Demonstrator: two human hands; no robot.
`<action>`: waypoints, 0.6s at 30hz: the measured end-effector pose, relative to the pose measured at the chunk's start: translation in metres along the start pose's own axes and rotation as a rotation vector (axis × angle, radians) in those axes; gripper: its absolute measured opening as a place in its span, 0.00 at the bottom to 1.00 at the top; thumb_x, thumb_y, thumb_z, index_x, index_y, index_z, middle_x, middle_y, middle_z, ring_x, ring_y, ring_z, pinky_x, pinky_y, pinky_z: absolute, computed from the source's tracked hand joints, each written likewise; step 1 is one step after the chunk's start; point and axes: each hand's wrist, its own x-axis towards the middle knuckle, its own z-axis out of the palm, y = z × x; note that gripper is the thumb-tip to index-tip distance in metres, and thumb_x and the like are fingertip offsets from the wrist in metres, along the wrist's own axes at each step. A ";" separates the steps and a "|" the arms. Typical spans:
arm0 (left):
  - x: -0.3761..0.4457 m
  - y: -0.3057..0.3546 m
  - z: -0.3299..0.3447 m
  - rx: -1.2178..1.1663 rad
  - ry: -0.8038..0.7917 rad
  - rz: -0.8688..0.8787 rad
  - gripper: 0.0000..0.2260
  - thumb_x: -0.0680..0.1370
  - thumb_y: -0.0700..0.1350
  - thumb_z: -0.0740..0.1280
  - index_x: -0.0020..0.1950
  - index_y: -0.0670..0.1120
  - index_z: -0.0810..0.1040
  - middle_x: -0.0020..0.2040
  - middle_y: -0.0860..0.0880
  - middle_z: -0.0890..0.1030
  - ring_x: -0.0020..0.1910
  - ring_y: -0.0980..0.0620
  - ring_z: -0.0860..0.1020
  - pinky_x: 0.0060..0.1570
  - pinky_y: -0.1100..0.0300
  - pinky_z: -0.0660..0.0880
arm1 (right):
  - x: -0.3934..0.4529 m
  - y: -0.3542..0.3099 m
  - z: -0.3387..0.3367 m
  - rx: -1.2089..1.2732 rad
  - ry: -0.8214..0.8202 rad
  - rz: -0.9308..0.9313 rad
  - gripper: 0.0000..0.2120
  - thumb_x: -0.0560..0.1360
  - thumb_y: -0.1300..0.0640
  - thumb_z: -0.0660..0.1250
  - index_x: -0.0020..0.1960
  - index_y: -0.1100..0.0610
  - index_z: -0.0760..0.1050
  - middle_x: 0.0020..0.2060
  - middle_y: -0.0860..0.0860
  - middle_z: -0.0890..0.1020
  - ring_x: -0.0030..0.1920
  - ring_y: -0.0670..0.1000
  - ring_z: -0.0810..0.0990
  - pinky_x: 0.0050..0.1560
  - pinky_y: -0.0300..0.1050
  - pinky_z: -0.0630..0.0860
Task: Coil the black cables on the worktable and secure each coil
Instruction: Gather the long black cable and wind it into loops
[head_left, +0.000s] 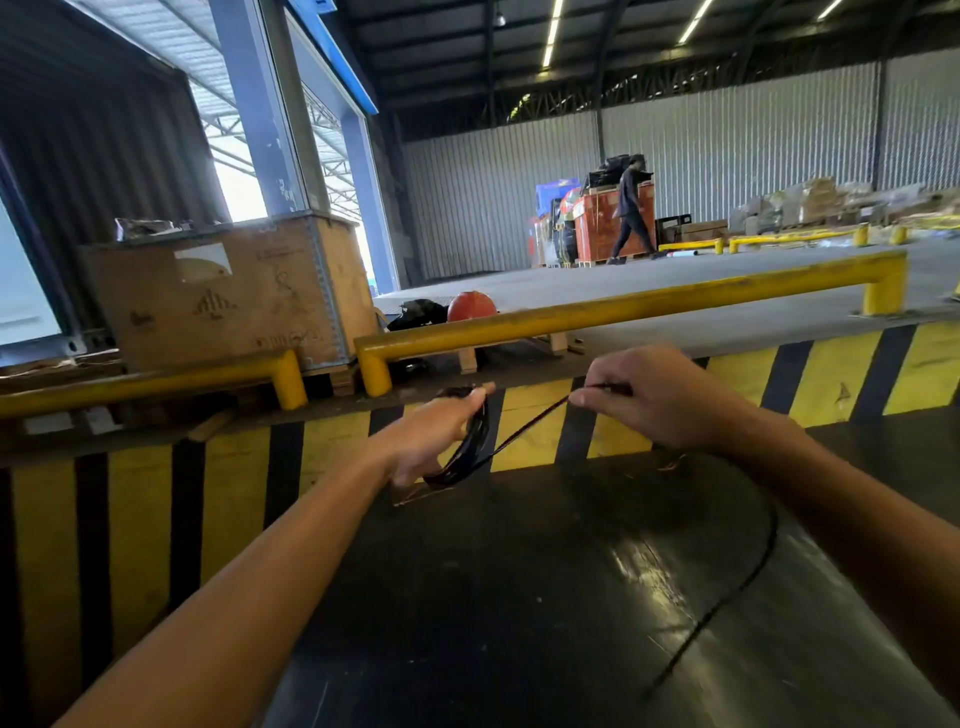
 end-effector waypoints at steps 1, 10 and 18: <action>-0.002 -0.004 0.003 0.033 -0.082 -0.046 0.21 0.81 0.56 0.52 0.75 0.57 0.60 0.77 0.47 0.59 0.75 0.43 0.58 0.71 0.36 0.53 | 0.003 0.006 -0.006 -0.012 0.057 0.007 0.11 0.75 0.51 0.64 0.42 0.57 0.79 0.32 0.51 0.80 0.33 0.48 0.77 0.32 0.37 0.68; -0.020 0.023 0.008 -0.647 -0.890 0.186 0.24 0.78 0.57 0.55 0.75 0.57 0.59 0.72 0.45 0.68 0.68 0.40 0.69 0.60 0.32 0.67 | -0.009 0.016 0.039 0.168 0.079 0.140 0.24 0.76 0.39 0.49 0.41 0.53 0.76 0.31 0.53 0.80 0.31 0.52 0.79 0.35 0.52 0.78; -0.017 0.037 0.009 -0.771 -0.161 0.304 0.18 0.81 0.55 0.50 0.70 0.56 0.68 0.65 0.47 0.72 0.67 0.43 0.69 0.63 0.31 0.64 | -0.036 -0.040 0.091 0.256 -0.261 0.074 0.10 0.80 0.49 0.54 0.45 0.52 0.71 0.32 0.47 0.76 0.30 0.42 0.75 0.34 0.37 0.71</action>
